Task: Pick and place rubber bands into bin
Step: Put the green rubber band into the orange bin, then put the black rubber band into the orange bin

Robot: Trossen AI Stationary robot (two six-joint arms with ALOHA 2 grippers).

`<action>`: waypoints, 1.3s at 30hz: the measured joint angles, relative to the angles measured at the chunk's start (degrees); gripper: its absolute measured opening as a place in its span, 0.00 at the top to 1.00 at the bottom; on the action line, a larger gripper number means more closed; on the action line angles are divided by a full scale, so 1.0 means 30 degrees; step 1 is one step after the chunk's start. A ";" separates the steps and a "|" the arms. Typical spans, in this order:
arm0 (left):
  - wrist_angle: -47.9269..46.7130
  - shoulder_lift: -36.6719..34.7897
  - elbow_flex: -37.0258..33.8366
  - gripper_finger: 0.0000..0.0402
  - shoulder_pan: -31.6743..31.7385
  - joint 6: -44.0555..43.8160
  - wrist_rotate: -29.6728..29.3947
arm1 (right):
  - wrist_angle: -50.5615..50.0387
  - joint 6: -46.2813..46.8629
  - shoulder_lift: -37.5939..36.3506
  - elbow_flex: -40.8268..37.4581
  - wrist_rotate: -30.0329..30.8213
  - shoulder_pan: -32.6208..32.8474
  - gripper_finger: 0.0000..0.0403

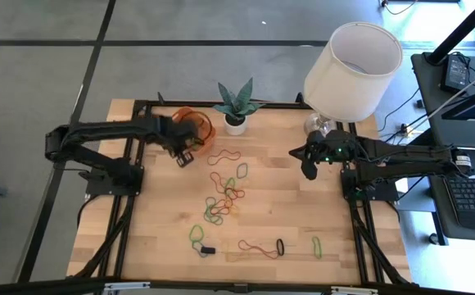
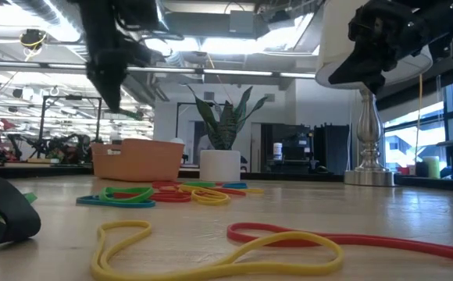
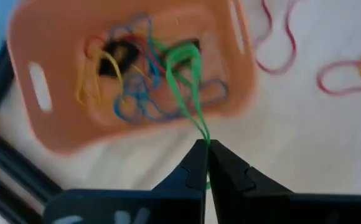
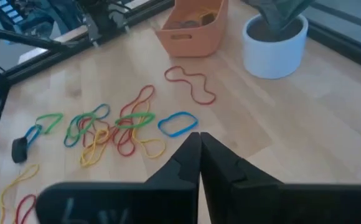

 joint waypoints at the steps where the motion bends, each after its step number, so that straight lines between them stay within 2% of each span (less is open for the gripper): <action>1: 0.0538 0.0180 0.0000 0.99 0.0751 0.0805 0.0304 | 0.0045 0.0063 0.0000 0.0000 0.0041 -0.0059 0.97; 6: 0.2039 0.2031 0.0000 0.99 0.4116 0.3865 0.1626 | 0.0112 0.1452 0.0044 0.0000 0.0466 -0.0176 0.97; 12: 0.3851 0.5314 0.0000 0.99 0.6351 0.5518 0.2706 | 0.0119 0.2627 0.0600 0.0000 0.0466 -0.0176 0.97; 15: 0.4611 0.6665 0.0000 0.95 0.7047 0.5522 0.3404 | 0.0110 0.3377 0.0946 0.0000 0.0471 -0.0168 0.97; 19: 0.4650 0.7743 -0.0002 0.86 0.7562 0.5552 0.3485 | 0.0120 0.4069 0.1345 0.0007 0.0460 -0.0168 0.97; 23: 0.4609 0.7729 0.0000 0.76 0.7749 0.5770 0.3456 | 0.0112 0.4486 0.1624 0.0007 0.0458 -0.0168 0.97; 27: 0.4161 0.6955 0.0393 0.72 0.7736 0.5721 0.3074 | 0.0114 0.4453 0.1719 0.0007 0.0457 -0.0168 0.97; 31: 0.3501 0.5866 0.1163 0.71 0.7554 0.5018 0.2909 | 0.0120 0.3948 0.1719 0.0007 0.0452 -0.0168 0.97; 39: 0.2496 0.4075 0.1621 0.76 0.6173 0.2480 0.2458 | 0.0113 0.3327 0.1719 0.0007 0.0437 -0.0168 0.96</action>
